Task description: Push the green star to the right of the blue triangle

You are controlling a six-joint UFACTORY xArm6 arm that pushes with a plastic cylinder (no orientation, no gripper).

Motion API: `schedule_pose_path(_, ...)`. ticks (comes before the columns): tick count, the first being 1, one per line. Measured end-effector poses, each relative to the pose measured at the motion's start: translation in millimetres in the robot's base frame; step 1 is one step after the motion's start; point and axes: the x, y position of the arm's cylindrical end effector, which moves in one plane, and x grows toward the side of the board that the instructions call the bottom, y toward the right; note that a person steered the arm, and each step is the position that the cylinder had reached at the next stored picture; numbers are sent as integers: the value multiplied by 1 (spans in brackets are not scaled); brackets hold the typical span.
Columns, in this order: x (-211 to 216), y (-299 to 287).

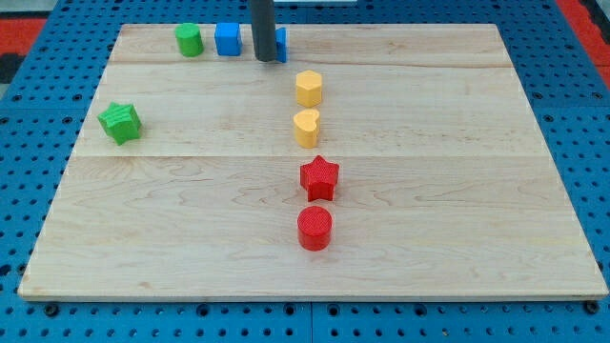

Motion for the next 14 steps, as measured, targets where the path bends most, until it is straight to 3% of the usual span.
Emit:
schedule_pose_path(1,-5,7)
schedule_pose_path(2,44,7)
schedule_pose_path(3,127,-13)
schedule_pose_path(4,186,-91)
schedule_pose_path(5,204,-195)
schedule_pose_path(6,158,-217)
schedule_pose_path(8,120,-109)
schedule_pose_path(10,60,-157)
schedule_pose_path(12,62,-45)
schedule_pose_path(14,91,-30)
